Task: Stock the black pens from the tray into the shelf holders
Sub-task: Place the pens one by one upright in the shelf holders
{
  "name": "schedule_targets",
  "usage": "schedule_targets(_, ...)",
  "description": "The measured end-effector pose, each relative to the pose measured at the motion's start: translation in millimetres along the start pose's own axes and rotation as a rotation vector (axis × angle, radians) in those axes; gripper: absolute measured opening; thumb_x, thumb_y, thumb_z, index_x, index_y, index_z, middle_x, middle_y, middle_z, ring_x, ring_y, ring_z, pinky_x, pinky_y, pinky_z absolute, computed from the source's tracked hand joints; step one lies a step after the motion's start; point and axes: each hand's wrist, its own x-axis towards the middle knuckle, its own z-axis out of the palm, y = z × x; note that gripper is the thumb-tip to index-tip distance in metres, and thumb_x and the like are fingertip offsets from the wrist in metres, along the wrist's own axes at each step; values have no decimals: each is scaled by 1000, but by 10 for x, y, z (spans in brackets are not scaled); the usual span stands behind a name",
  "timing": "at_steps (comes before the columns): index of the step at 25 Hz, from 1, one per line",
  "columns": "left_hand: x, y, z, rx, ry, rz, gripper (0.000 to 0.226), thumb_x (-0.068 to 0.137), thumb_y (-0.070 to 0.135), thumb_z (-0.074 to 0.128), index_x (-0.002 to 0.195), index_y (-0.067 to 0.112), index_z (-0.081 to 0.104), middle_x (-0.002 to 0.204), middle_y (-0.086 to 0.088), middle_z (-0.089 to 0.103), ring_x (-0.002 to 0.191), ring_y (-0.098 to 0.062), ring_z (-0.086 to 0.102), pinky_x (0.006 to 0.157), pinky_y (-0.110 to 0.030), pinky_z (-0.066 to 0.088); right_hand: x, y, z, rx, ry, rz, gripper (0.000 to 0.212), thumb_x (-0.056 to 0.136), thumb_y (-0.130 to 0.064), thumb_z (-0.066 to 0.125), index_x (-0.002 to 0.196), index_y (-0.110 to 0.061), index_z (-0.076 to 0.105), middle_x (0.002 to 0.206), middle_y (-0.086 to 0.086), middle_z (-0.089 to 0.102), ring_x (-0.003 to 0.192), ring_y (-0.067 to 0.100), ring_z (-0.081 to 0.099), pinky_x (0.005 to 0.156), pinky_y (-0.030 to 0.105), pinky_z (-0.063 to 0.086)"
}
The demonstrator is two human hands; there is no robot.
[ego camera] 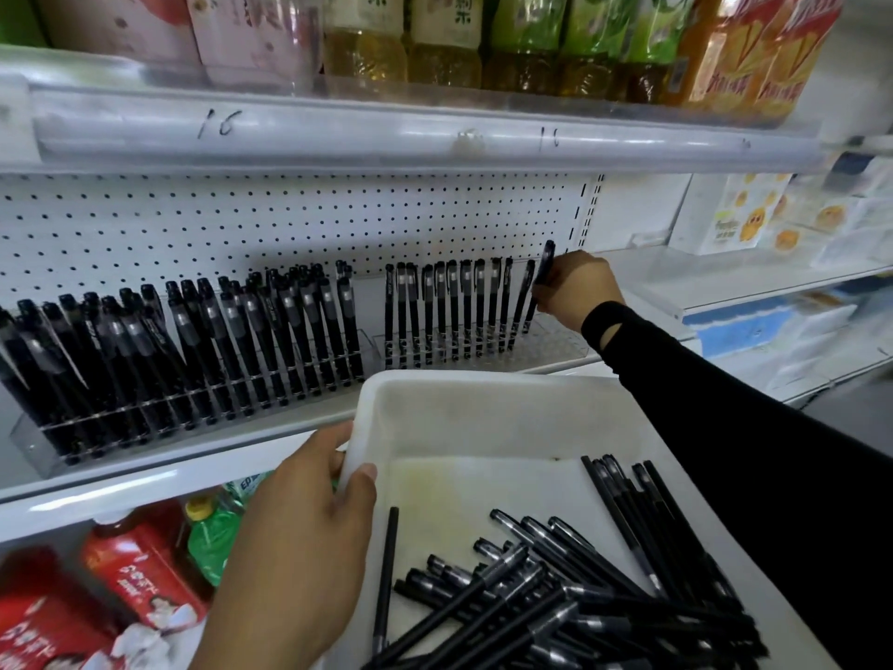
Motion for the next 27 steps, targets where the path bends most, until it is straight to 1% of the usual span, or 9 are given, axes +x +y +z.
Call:
schedule_targets(3,-10,13,7,4,-5,4,34,98,28,52,128,42,56,94,17,70,85,-5,69,78,-35,55,-42,48,89,-17,-58,24,30,92,-30,63,69,-11,64,76,8,66,78,29,66,64,24,43)
schedule_targets(6,-3,17,10,6,-3,5,36,98,27,52,131,42,55,95,18,69,85,-5,69,77,-34,54,-7,20,97,-45,-146,50,34,96,-33,61,88,-3,73,95,14,71,91,31,67,81,30,53)
schedule_targets(10,-18,27,-6,10,2,7,36,98,27,52,131,41,55,93,18,69,83,-7,69,80,-37,55,-28,-40,124,-56,-176,69,32,95,-34,62,100,-4,73,107,11,71,96,29,66,85,28,51)
schedule_targets(13,-26,16,-6,12,7,15,36,98,27,52,132,40,55,93,20,68,83,-6,69,79,-35,55,-98,12,109,159,-132,106,28,85,-30,77,105,-12,69,104,3,64,93,24,61,82,25,47)
schedule_targets(15,-21,8,1,8,8,14,36,98,27,52,131,41,55,92,20,67,84,-4,68,79,-34,55,-137,13,106,301,-134,144,33,81,-31,81,105,-13,67,100,4,64,91,24,62,84,33,54)
schedule_targets(19,-31,31,4,6,2,13,36,98,27,52,131,40,55,92,23,67,86,-3,67,81,-35,55,-125,-25,130,321,-145,163,33,87,-34,76,104,-6,70,100,14,72,92,32,68,89,43,57)
schedule_targets(23,-10,-13,-2,7,14,21,34,99,27,52,128,43,55,92,22,68,83,-3,68,76,-32,54,-166,6,136,348,-121,211,37,87,-37,75,105,-5,69,104,17,71,95,36,69,90,45,56)
schedule_targets(25,0,-25,4,-2,16,20,32,99,27,52,126,44,55,91,20,68,82,-3,67,73,-31,53,-258,44,57,387,-84,214,33,85,-39,76,100,-12,64,101,12,70,91,33,69,85,44,58)
schedule_targets(27,5,-21,19,0,10,25,30,98,27,52,123,44,57,89,17,68,81,-3,66,70,-30,51,-419,56,-114,308,-27,128,23,86,-37,74,88,-17,63,86,3,69,84,25,68,76,34,55)
